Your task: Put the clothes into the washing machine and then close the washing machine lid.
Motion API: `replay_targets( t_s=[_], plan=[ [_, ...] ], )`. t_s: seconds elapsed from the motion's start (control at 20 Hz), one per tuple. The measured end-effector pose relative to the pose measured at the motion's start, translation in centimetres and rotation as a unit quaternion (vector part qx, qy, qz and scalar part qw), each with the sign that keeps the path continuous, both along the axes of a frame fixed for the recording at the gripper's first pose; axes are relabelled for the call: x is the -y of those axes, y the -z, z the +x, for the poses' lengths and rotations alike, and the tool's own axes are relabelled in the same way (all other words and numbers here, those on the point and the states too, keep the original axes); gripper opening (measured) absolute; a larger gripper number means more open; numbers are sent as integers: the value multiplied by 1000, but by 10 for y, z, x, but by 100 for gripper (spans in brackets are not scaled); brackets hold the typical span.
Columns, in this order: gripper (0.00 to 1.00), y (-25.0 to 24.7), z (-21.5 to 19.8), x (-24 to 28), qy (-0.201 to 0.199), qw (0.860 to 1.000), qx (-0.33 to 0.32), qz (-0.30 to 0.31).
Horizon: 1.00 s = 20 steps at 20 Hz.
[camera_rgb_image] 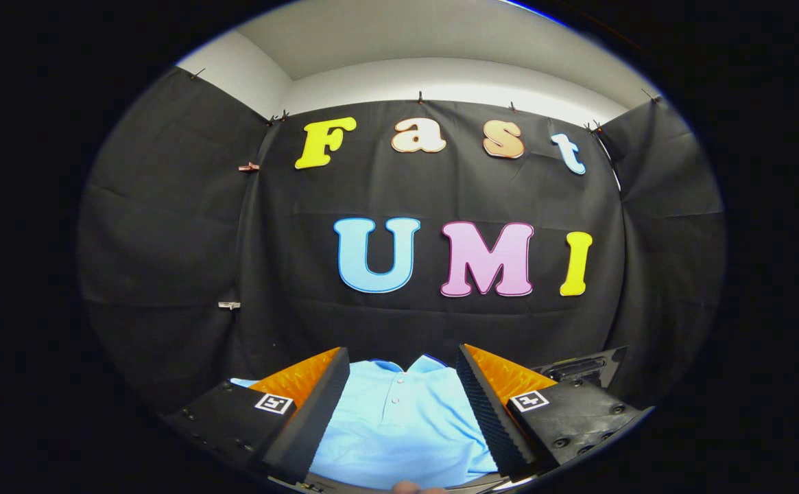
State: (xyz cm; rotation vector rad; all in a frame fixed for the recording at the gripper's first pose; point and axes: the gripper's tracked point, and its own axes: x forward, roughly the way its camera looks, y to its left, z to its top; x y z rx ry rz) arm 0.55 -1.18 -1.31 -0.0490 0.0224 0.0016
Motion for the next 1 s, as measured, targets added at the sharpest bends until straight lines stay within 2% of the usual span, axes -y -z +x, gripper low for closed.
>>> replay_targets(
  t_s=[0.2,0.4,0.55,0.7,1.0],
  plan=[
    [99,12,13,-12,-30,999,-19,-19],
    [98,31,27,2,-18,998,-52,-24],
    [98,43,48,-5,-29,996,-81,-31],
    [98,66,67,-13,-44,989,-133,-43],
    [98,108,101,-3,-28,970,-237,-45]
  ],
)
